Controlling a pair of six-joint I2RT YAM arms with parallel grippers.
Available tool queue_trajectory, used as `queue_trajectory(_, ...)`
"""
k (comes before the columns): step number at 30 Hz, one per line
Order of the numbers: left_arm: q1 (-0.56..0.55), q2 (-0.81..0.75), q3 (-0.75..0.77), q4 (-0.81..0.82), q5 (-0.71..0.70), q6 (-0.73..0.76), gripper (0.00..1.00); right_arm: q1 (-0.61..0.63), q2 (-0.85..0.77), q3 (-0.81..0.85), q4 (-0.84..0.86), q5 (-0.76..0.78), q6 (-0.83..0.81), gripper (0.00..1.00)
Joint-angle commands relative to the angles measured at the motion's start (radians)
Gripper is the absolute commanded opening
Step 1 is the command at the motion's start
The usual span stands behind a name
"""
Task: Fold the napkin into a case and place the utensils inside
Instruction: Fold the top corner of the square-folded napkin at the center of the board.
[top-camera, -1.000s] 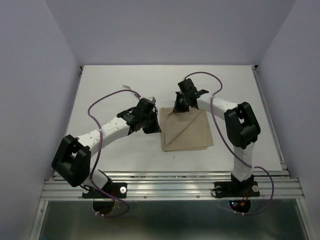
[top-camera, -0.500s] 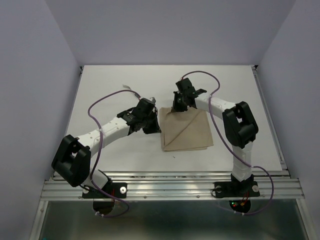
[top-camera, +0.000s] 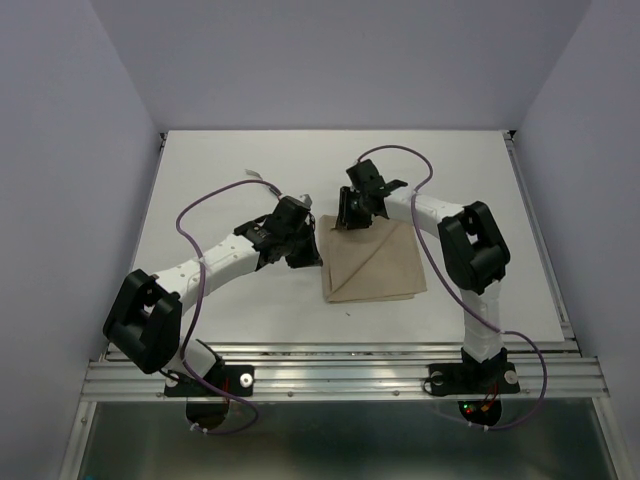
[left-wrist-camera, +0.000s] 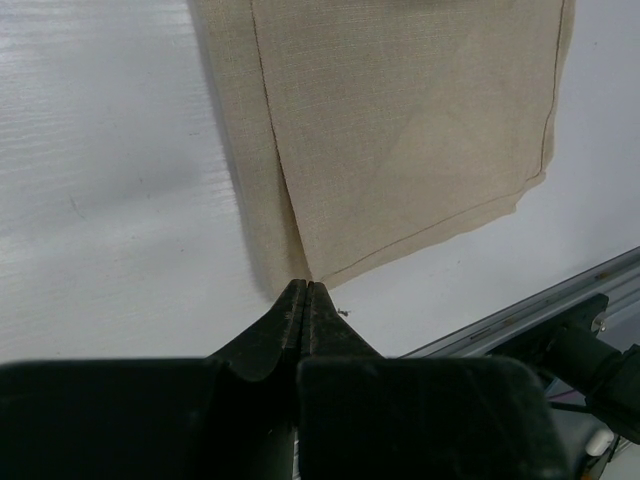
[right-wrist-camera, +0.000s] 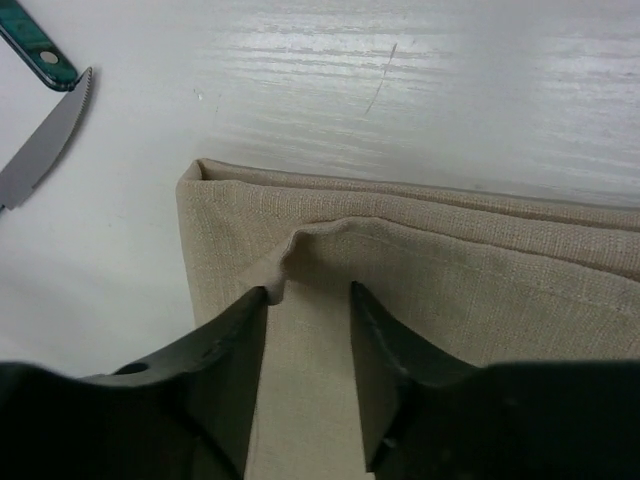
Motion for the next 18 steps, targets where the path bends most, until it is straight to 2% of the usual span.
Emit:
queue_trajectory(1, 0.001, -0.008, -0.02, 0.022, 0.013, 0.002, 0.07, 0.008, -0.035, 0.043, -0.001, 0.019, -0.014, 0.48)
queue_trajectory(4, 0.003, 0.003, -0.017, 0.035, 0.022, 0.006, 0.08, 0.008, -0.099, 0.035, 0.001, 0.083, -0.016, 0.57)
queue_trajectory(7, 0.001, 0.032, 0.006, 0.039, 0.03, 0.016, 0.08, -0.003, -0.171, 0.003, 0.001, 0.185, -0.036, 0.57)
queue_trajectory(10, 0.001, 0.07, 0.038, 0.051, 0.043, 0.02, 0.08, -0.064, -0.277, -0.072, 0.008, 0.208, -0.034, 0.54)
queue_trajectory(12, 0.003, 0.093, 0.057, 0.061, 0.056, 0.023, 0.08, -0.122, -0.346, -0.147, 0.005, 0.206, -0.037, 0.49)
queue_trajectory(15, 0.001, 0.135, 0.078, 0.081, 0.082, 0.023, 0.07, -0.179, -0.41, -0.235, 0.007, 0.188, -0.046, 0.32)
queue_trajectory(16, 0.001, 0.153, 0.077, 0.099, 0.089, 0.022, 0.07, -0.211, -0.421, -0.288, 0.007, 0.176, -0.046, 0.22)
queue_trajectory(18, 0.001, 0.181, 0.087, 0.11, 0.114, 0.017, 0.06, -0.235, -0.437, -0.33, 0.01, 0.157, -0.046, 0.15)
